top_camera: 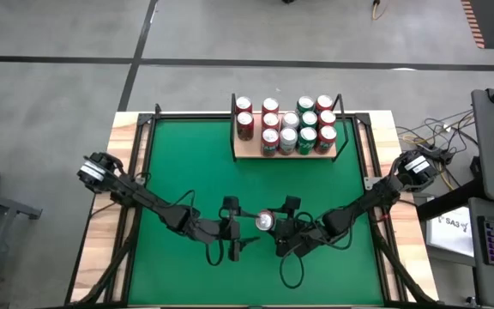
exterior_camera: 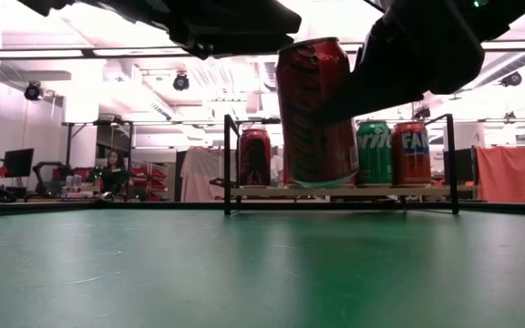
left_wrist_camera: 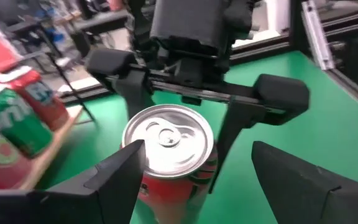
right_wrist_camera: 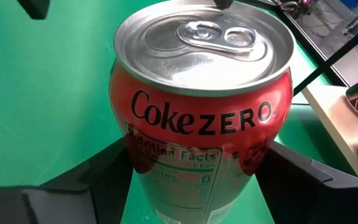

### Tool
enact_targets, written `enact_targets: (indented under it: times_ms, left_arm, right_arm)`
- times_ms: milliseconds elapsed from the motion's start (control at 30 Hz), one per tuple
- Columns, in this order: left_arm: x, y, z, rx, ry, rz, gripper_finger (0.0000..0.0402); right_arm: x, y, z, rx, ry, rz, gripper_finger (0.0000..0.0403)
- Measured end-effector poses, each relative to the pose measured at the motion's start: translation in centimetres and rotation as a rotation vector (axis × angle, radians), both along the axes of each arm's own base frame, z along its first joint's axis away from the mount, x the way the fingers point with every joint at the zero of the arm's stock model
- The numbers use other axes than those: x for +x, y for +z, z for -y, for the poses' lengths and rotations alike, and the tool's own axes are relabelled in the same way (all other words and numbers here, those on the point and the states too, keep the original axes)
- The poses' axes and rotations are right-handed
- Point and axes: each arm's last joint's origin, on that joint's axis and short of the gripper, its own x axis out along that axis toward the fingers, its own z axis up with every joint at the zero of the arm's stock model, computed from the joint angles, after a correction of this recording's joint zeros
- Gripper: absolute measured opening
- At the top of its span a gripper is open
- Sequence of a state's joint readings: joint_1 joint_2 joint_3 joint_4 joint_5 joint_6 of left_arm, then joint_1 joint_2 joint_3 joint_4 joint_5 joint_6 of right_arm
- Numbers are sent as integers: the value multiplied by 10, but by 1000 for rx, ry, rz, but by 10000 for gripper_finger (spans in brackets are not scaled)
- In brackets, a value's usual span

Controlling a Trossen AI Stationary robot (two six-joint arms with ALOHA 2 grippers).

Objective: Place canned beverage on shelf
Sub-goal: Put the red-black soda can on the shelf aligned with the other red-black soda can

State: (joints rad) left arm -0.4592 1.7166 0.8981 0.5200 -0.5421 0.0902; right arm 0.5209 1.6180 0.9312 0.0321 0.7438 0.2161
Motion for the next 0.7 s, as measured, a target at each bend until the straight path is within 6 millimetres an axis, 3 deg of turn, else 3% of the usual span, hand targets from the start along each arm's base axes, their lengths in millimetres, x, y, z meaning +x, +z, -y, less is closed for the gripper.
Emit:
enact_targets:
  times_ms: [300,467,700]
  left_arm:
    - [-22,-19,1,-19,46,220,278]
    - [-26,-32,-3,-54,58,198,278]
    - [-25,-35,-3,-57,57,194,278]
  right_arm:
    - [2,-6,-1,-6,-18,7,275]
    - [6,-17,-3,-1,-36,45,275]
    - [8,-33,-2,-7,-88,94,275]
